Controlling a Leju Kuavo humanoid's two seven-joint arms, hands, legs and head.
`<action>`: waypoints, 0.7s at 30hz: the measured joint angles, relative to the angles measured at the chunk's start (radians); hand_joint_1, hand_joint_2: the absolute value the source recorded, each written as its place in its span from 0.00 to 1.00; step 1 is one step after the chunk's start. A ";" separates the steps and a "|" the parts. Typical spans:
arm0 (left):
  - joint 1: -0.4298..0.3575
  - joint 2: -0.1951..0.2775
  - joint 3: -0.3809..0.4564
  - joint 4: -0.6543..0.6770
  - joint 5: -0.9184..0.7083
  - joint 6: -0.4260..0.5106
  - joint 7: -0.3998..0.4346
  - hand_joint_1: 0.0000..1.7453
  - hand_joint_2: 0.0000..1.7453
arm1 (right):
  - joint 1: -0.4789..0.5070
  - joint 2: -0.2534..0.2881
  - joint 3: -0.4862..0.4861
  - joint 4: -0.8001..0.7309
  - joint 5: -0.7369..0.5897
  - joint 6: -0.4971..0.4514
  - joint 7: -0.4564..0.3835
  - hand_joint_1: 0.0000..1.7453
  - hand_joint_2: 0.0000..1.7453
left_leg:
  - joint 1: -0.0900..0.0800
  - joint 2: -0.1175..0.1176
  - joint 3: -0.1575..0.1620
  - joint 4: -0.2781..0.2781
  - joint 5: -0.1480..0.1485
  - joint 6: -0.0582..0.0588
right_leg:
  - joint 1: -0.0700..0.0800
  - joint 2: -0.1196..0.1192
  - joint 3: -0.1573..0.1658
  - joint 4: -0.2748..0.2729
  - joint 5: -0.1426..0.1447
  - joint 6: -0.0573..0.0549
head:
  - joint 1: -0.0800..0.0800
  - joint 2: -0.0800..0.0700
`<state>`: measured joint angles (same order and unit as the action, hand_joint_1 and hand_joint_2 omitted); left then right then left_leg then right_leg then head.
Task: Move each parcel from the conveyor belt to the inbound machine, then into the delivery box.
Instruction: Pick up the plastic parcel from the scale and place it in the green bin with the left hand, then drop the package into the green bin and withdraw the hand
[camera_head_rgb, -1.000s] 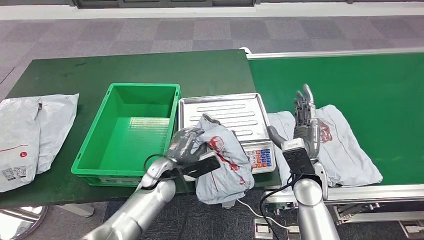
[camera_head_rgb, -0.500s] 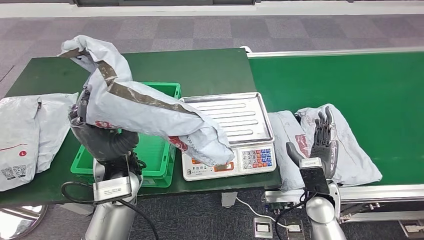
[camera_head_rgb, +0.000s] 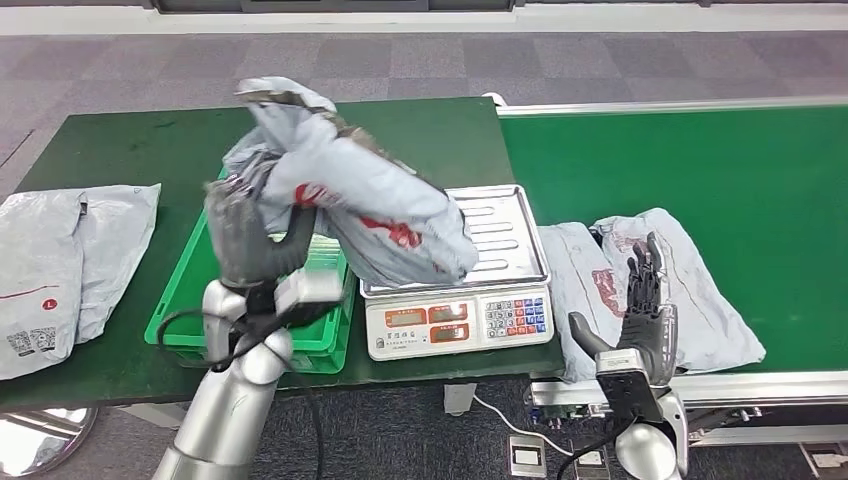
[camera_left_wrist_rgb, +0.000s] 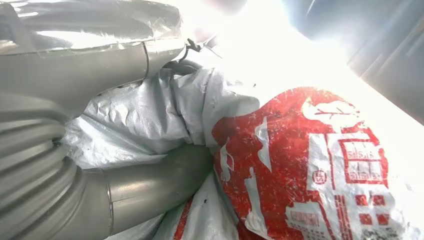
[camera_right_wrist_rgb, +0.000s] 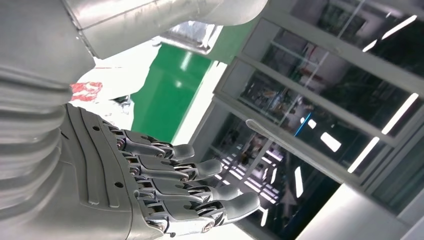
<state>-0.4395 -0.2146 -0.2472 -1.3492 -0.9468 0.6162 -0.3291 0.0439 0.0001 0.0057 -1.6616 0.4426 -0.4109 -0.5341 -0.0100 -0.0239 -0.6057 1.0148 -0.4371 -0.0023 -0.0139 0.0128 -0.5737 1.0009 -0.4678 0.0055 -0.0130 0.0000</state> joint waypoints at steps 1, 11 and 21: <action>-0.030 0.010 0.000 0.055 -0.043 -0.024 0.073 1.00 1.00 | 0.000 0.003 0.000 -0.002 0.008 0.007 0.002 0.00 1.00 | 0.000 0.001 0.000 0.000 0.001 -0.001 | 0.000 0.001 -0.001 0.000 0.001 0.000 | 0.000 0.000; -0.219 0.075 0.003 0.379 -0.267 -0.242 0.371 1.00 1.00 | -0.009 0.015 0.000 -0.005 0.029 0.042 0.013 0.00 1.00 | 0.000 0.004 -0.001 0.000 0.003 -0.002 | 0.000 0.004 -0.002 0.001 0.003 -0.002 | 0.000 0.000; -0.477 0.244 0.017 0.833 -0.485 -0.705 0.555 1.00 1.00 | -0.029 0.018 0.000 -0.005 0.041 0.050 0.029 0.00 1.00 | 0.003 0.008 -0.001 0.000 0.005 -0.005 | 0.003 0.009 -0.005 0.004 0.005 -0.006 | 0.000 0.000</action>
<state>-0.9166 0.0293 -0.2301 -0.5159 -1.4315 -0.0888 0.2261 0.0151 0.0183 0.0057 -1.6670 0.4831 -0.3605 -0.5052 -0.0073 -0.0160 -0.6067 1.0146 -0.4325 -0.0070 -0.0111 0.0216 -0.5791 1.0047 -0.4624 -0.0001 -0.0132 0.0000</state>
